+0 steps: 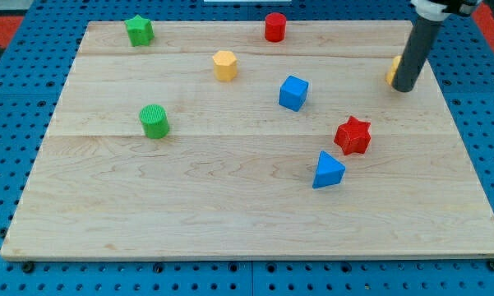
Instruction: Push the green star down a bit
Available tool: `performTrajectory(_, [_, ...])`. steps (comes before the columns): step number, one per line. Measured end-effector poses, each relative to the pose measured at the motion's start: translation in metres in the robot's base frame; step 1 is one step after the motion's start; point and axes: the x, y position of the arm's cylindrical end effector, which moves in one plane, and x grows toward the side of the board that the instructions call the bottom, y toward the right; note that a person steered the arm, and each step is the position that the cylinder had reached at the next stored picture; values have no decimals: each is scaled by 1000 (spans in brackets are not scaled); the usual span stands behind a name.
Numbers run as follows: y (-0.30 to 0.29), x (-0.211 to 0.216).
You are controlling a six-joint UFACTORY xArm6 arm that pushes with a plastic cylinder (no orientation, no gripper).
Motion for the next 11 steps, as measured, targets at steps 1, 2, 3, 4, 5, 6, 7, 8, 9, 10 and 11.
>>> performTrajectory(1, [-5,-32])
performTrajectory(2, [0,-36])
performTrajectory(3, [6,-35])
performTrajectory(4, [11,-22])
performTrajectory(5, [70,-29])
performTrajectory(6, [59,-43])
performTrajectory(7, [-10,-51])
performTrajectory(8, [-52,-90])
performTrajectory(9, [-67,-89])
performTrajectory(10, [-102,-97])
performTrajectory(11, [-84,-121])
